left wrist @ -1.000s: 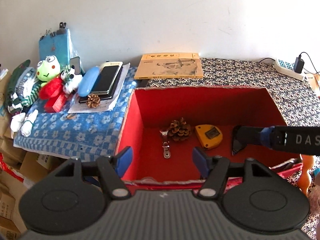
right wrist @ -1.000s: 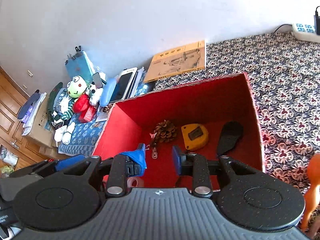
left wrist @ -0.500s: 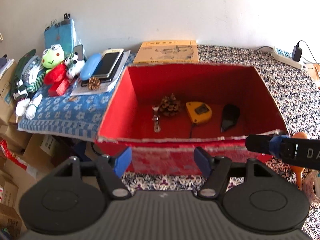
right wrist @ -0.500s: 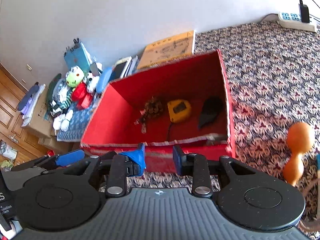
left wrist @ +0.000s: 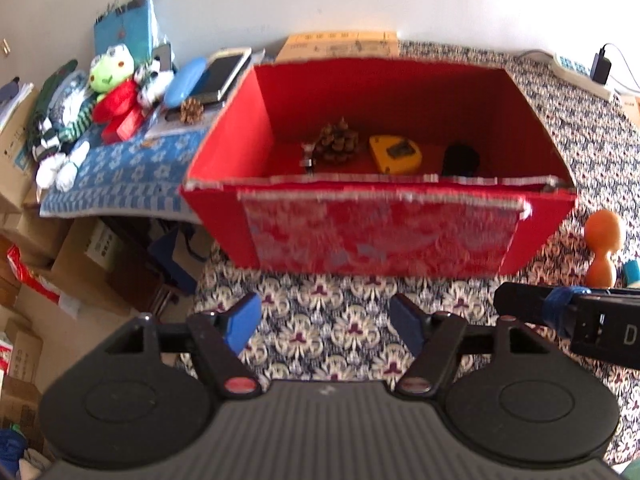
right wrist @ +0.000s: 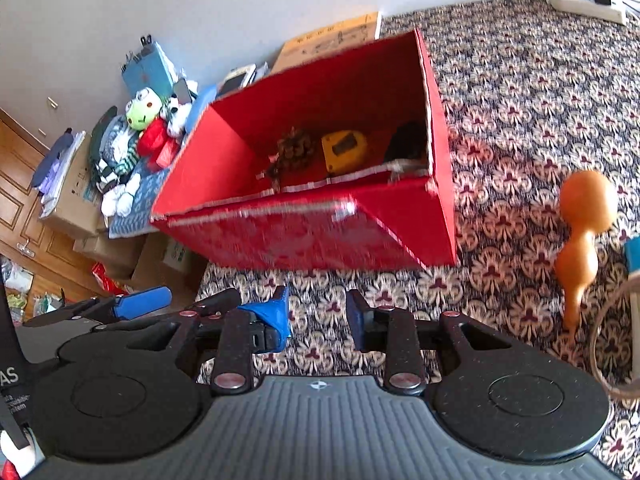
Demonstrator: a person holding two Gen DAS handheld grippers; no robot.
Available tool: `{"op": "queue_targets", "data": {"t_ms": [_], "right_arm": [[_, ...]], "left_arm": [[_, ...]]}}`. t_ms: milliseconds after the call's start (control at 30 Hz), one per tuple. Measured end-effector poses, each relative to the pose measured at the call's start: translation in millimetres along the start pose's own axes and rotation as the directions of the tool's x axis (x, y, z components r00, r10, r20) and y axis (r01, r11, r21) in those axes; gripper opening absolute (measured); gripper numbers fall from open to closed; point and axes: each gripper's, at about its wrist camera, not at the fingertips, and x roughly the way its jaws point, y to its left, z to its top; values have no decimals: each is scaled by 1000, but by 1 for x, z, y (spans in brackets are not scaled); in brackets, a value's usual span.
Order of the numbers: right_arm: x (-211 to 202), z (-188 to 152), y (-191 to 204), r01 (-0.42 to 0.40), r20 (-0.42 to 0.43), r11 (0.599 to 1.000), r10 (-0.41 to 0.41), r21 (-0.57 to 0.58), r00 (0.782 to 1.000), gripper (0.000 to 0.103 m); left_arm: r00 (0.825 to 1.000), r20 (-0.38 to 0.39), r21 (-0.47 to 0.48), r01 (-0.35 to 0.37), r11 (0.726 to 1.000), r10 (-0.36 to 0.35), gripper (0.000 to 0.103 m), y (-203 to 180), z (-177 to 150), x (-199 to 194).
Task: Organize rigid objects
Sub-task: 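Withdraw the right gripper from the box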
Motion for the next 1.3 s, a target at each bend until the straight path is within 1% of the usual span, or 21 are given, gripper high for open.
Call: {"op": "queue_targets", "data": {"t_ms": [233,367,467,567,733,833,867,900,1167,1300], "right_arm": [[-5,-11,5,8,-30,1000,-8,8,1000,14],[-8,-6,13,35,-31,999,-35,2,999,15],[-10,0,17,58,-27,998,-57,19,998,15],[-12,8,22,70,-29,997,-69,39,997,15],[-14,22,30,111,4,993,-111,49,994,15],[-13,30,37,133,35,990,-135,41,990,16],[-12,33,38,136,41,990,-138,41,990,16],[-11,36,40,139,48,989,-141,43,989,16],[1,56,53,171,107,984,-175,51,979,16],[7,63,55,194,138,979,-202,69,970,16]], "left_arm": [[999,-44,-3,5,1000,-6,73,3,-9,0],[999,-42,13,23,1000,-22,73,7,0,-2],[998,-38,33,44,998,-43,74,9,11,-4],[997,-21,45,74,996,-73,74,12,23,-8],[996,32,66,84,994,-86,75,18,45,-14],[993,60,68,94,993,-98,79,24,58,-15],[993,67,71,91,993,-96,82,25,62,-14],[993,77,76,88,993,-94,83,26,65,-13],[987,133,102,78,992,-92,83,39,89,-3],[986,144,120,65,991,-82,83,41,97,6]]}}
